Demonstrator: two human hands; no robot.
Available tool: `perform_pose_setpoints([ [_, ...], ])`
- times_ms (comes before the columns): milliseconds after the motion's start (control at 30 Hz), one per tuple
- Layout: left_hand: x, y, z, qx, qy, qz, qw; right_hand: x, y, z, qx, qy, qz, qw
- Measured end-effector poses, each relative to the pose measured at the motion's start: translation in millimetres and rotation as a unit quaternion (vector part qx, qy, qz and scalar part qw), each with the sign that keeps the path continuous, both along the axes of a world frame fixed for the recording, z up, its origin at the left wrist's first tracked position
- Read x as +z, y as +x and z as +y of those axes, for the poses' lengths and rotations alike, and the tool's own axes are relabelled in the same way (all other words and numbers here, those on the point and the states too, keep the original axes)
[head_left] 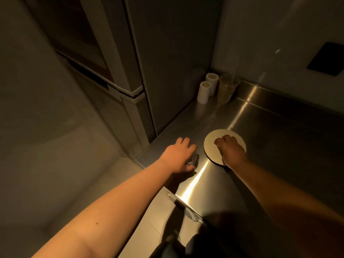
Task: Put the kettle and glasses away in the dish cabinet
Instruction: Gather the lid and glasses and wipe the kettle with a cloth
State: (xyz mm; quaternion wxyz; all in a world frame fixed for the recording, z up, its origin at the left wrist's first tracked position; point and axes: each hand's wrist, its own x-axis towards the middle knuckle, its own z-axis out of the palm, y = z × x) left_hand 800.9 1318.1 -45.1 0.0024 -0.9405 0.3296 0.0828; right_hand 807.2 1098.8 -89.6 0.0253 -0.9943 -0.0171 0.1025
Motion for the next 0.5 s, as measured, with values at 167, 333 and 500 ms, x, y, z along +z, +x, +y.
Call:
perform_pose_setpoints([
  [167, -7, 6, 3, -0.050, 0.013, -0.007, 0.999, -4, -4, 10, -0.040, 0.032, -0.009, 0.999],
  [333, -16, 7, 6, -0.074, 0.014, 0.002, 0.997, -8, -13, 22, -0.044, 0.026, -0.001, 0.999],
  [500, -21, 12, 15, -0.071, 0.014, -0.002, 0.997, -8, -21, 26, -0.060, 0.030, -0.006, 0.998],
])
